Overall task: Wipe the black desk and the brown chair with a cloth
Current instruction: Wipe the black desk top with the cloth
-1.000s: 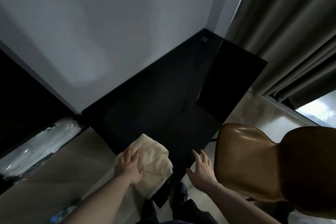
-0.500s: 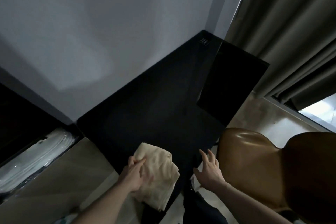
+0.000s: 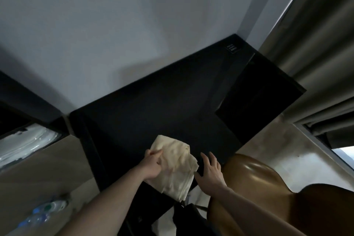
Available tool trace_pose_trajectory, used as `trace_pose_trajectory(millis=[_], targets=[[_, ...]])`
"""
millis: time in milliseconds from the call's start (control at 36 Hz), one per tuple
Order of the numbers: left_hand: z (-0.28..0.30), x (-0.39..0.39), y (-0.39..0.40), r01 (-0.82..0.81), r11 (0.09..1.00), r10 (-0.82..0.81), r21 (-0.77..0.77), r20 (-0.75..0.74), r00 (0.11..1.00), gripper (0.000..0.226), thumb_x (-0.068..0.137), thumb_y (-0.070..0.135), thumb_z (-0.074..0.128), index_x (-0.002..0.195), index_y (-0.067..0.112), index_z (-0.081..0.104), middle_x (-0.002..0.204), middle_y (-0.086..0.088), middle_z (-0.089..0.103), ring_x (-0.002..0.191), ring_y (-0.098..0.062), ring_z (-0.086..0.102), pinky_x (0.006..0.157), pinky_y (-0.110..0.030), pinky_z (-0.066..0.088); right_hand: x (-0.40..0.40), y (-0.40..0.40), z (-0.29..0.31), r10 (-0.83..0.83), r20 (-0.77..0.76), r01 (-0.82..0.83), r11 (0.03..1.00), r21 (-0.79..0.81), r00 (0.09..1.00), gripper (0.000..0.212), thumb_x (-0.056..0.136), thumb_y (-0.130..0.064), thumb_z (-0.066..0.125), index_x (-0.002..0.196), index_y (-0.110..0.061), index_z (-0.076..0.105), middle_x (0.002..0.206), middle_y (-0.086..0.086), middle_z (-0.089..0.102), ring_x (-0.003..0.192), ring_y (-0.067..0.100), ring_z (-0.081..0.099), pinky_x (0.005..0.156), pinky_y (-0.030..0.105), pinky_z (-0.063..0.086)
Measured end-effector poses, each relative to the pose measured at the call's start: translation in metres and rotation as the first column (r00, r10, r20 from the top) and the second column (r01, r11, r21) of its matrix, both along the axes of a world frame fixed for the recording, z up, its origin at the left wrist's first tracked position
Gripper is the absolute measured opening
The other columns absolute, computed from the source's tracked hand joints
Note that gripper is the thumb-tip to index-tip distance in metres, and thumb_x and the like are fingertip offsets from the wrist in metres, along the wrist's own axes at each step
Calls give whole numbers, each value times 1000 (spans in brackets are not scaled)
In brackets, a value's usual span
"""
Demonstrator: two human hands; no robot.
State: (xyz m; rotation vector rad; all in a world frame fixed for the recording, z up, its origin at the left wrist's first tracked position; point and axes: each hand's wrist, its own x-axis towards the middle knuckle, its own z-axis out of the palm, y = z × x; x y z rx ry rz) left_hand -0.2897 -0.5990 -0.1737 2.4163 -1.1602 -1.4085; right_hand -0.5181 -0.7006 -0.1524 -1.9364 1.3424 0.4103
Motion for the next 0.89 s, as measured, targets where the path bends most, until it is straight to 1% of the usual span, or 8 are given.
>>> trace_pose_trajectory(millis=[111, 167, 250, 361, 444, 500, 583, 889], targets=[[12, 10, 28, -153, 982, 156, -107, 19, 988, 50, 102, 23, 49, 151, 28, 43, 146, 1, 37, 128, -19, 50, 107, -28, 44, 32, 14, 10, 89, 8, -89, 996, 1, 996, 81, 97, -39, 54, 162, -29, 8, 169, 0, -8, 156, 28, -6, 126, 48, 16], [17, 16, 51, -186, 974, 193, -127, 44, 980, 50, 99, 24, 54, 148, 28, 46, 145, 3, 39, 123, -16, 53, 102, -25, 45, 53, 27, 12, 120, 15, -120, 993, 7, 993, 83, 97, -38, 53, 162, -29, 2, 169, 0, -12, 156, 29, -8, 126, 49, 13], [22, 27, 84, -197, 976, 204, -93, 73, 976, 52, 98, 25, 56, 149, 27, 46, 147, 6, 37, 127, -16, 51, 106, -27, 43, 81, 52, 11, 160, -42, -160, 987, 5, 986, 85, 98, -46, 48, 160, -32, -8, 167, 6, -23, 154, 36, -18, 125, 56, 3], [24, 41, 119, -176, 982, 183, -73, 110, 977, 55, 93, 15, 56, 147, 24, 49, 145, 3, 39, 128, -16, 50, 107, -28, 43, 112, 82, 14, 80, -117, -73, 995, 63, 990, 86, 98, -59, 35, 159, -28, -18, 163, 15, -31, 152, 41, -21, 123, 57, -9], [26, 48, 134, -171, 981, 182, -87, 140, 973, 54, 92, 14, 58, 144, 22, 52, 141, 2, 42, 126, -17, 51, 106, -28, 43, 129, 93, 7, -10, -186, 40, 987, 155, 983, 99, 93, -65, 43, 157, -27, -23, 161, 23, -31, 146, 54, -23, 118, 69, 2], [27, 50, 139, -170, 981, 183, -89, 152, 971, 53, 92, 15, 59, 144, 22, 53, 141, 1, 42, 126, -18, 51, 106, -29, 43, 135, 94, 4, -67, -206, 105, 978, 180, 976, 102, 93, -64, 47, 156, -28, -24, 160, 22, -34, 145, 56, -25, 115, 72, 8], [32, 53, 139, -145, 984, 160, -102, 162, 974, 53, 92, 17, 59, 144, 23, 52, 142, 3, 41, 127, -17, 49, 107, -28, 42, 138, 89, 6, -157, -191, 194, 961, 198, 969, 100, 94, -62, 47, 156, -30, -24, 157, 17, -41, 144, 53, -30, 116, 72, 8], [65, 45, 55, 3, 995, 14, -103, 165, 986, 51, 97, 23, 61, 145, 33, 49, 148, 13, 32, 134, -11, 39, 110, -28, 40, 113, 40, 9, -183, -176, 222, 947, 232, 967, 102, 92, -67, 44, 155, -29, -27, 156, 10, -45, 144, 46, -36, 116, 72, 4]])
